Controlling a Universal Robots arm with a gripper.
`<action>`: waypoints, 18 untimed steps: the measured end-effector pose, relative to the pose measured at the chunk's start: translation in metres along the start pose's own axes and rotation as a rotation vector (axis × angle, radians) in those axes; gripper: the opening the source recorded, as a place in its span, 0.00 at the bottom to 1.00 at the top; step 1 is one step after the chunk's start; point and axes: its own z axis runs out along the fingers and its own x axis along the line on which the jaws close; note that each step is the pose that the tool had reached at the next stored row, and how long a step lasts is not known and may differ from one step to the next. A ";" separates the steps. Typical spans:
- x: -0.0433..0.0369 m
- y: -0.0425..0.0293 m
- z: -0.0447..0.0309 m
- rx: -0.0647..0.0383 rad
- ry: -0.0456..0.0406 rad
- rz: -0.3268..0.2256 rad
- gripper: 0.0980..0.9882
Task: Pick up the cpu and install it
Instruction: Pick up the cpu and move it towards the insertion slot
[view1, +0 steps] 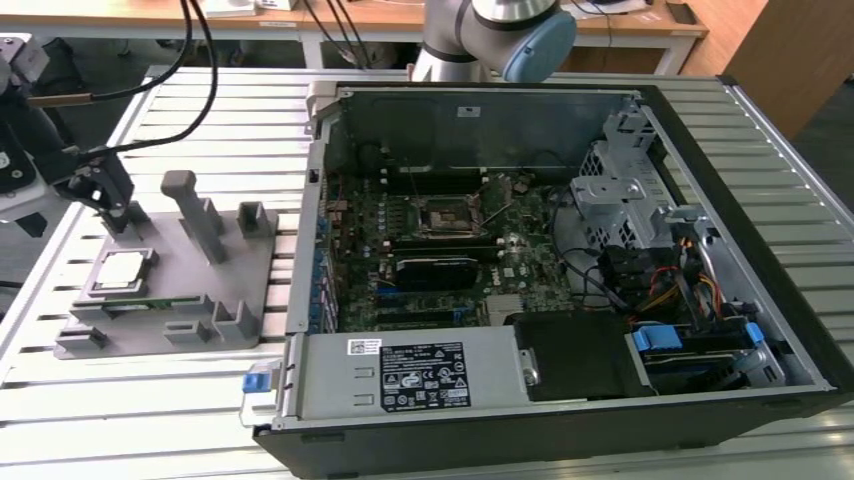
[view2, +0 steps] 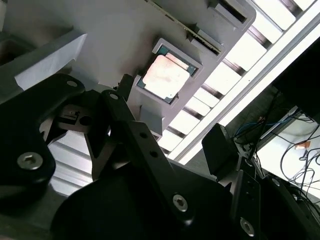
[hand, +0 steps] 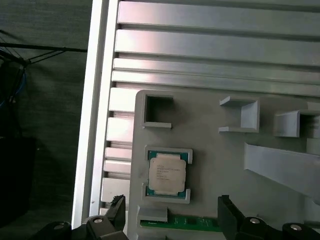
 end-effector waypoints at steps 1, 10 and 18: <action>0.0001 -0.0001 0.0017 0.000 0.0000 0.000 0.81; 0.0012 -0.0030 0.0146 -0.002 0.0003 -0.007 0.81; 0.0016 -0.0039 0.0208 -0.005 0.0001 -0.009 0.81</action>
